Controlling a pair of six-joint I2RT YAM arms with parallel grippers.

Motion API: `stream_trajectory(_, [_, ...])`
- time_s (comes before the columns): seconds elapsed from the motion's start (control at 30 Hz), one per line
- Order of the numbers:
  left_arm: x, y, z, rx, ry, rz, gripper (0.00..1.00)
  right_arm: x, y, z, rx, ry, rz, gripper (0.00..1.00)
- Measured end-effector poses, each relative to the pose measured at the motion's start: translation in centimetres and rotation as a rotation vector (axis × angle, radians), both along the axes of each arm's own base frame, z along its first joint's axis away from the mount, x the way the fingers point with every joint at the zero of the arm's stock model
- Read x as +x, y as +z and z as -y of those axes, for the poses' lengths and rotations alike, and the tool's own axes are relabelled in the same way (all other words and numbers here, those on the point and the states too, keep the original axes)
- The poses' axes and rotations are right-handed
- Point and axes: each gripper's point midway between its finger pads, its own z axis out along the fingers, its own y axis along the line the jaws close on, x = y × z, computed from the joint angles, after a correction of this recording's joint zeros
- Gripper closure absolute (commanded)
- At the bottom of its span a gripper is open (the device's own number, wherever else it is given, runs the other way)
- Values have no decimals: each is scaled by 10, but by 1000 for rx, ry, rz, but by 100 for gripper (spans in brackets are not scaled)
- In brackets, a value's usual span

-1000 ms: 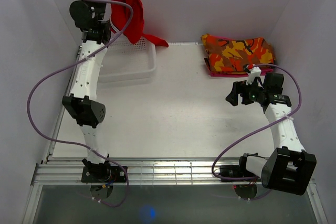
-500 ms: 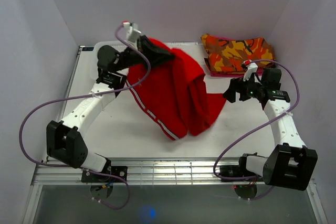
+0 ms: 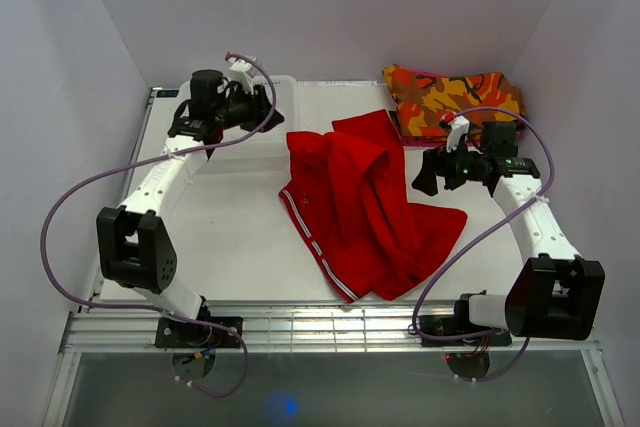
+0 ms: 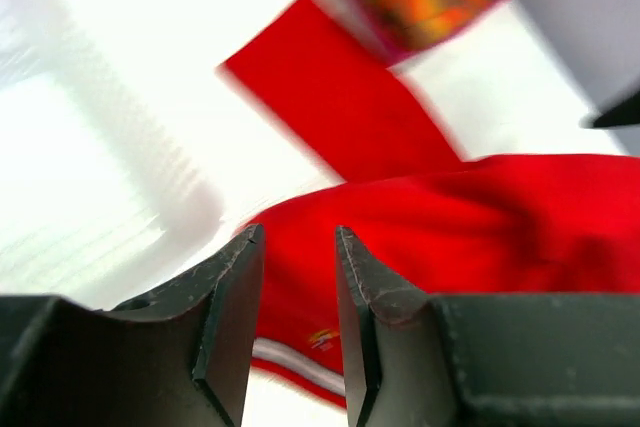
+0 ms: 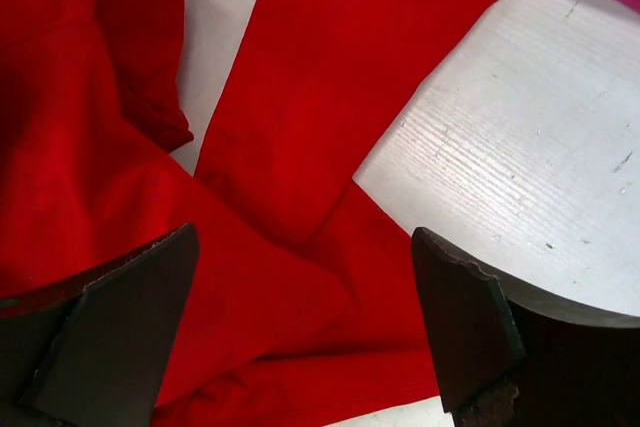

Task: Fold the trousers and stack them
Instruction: Move the trousers to the center of the board, then flatten the trousers out

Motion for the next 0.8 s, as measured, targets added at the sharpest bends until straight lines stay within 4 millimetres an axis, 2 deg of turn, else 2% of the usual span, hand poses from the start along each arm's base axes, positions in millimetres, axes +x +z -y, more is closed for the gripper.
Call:
stream_trajectory(0.07, [15,-26,-28,53,86,-58,56,-3,-3,-2,-8,14,-13,8])
stream_trajectory(0.13, [23,-66,-49,110,148,-149,64,-4,-6,-2,-16,19,-20,8])
stream_trajectory(0.27, [17,-142,-65,212,192,-339,72,-8,-11,1,-40,24,-37,7])
stream_trajectory(0.37, [14,-182,-72,269,216,-433,75,-12,-15,3,-57,27,-53,7])
stream_trajectory(0.5, [22,-212,-77,303,247,-479,74,-14,-18,6,-76,28,-62,7])
stream_trajectory(0.6, [53,-219,-79,320,284,-452,74,-16,-19,7,-86,33,-67,7])
stream_trajectory(0.7, [103,-220,-87,315,339,-395,71,-21,-23,8,-99,45,-83,7])
stream_trajectory(0.77, [116,-217,-96,306,365,-394,67,-25,-25,8,-108,59,-93,7])
stream_trajectory(0.8, [124,-213,-104,297,381,-388,61,-27,-27,8,-110,63,-96,7])
